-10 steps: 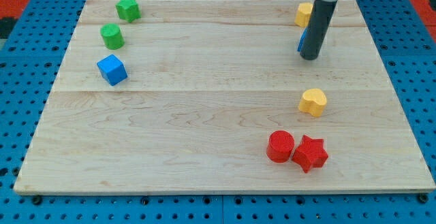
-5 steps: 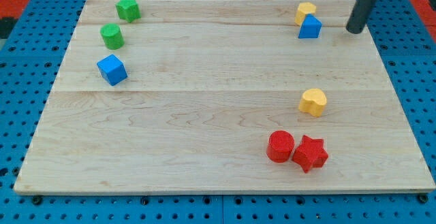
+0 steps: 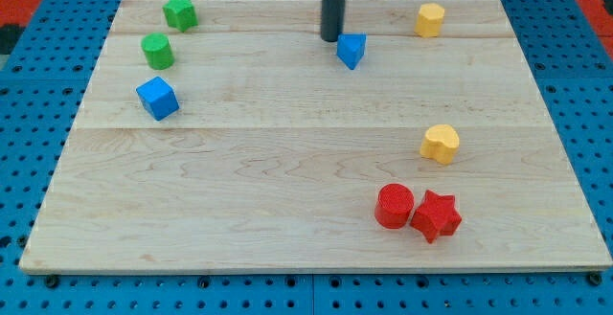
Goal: Place the triangle at the right of the cube
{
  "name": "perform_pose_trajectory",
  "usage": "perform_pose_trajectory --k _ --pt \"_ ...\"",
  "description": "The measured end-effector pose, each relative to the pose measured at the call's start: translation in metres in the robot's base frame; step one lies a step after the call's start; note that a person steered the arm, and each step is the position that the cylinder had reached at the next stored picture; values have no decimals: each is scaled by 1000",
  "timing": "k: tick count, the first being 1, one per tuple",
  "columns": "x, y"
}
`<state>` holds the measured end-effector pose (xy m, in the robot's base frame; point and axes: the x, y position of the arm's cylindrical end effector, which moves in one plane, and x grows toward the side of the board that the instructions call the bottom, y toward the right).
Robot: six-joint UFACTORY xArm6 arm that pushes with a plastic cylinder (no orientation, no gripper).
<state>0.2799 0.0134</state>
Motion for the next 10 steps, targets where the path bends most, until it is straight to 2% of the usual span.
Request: perform_pose_trajectory --k 3,5,7,8,9,10 --pt "0 -96" --pt "0 -100" --pt "9 -93" --pt "32 -93" --pt "6 -65" --pt "-12 6"
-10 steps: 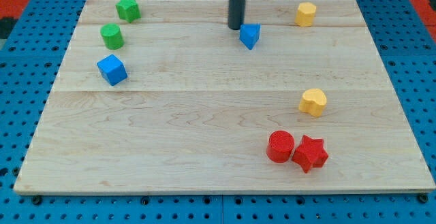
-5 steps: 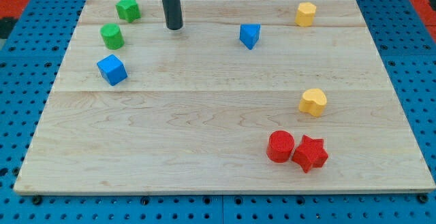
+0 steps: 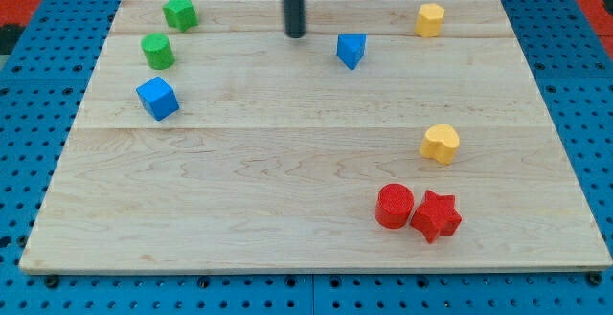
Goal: Place the triangle at the right of the cube
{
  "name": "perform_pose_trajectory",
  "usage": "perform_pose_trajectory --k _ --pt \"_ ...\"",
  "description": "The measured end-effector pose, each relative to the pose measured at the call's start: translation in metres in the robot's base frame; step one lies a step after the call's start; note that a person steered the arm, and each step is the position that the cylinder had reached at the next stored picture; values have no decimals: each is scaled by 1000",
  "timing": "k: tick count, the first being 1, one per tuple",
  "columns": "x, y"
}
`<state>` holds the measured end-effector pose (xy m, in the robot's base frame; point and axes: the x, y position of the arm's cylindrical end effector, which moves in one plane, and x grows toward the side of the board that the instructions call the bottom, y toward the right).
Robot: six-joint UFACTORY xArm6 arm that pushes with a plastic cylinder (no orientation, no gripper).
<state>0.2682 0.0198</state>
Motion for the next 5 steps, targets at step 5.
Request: perform_pose_trajectory --k 5 --pt "133 2"
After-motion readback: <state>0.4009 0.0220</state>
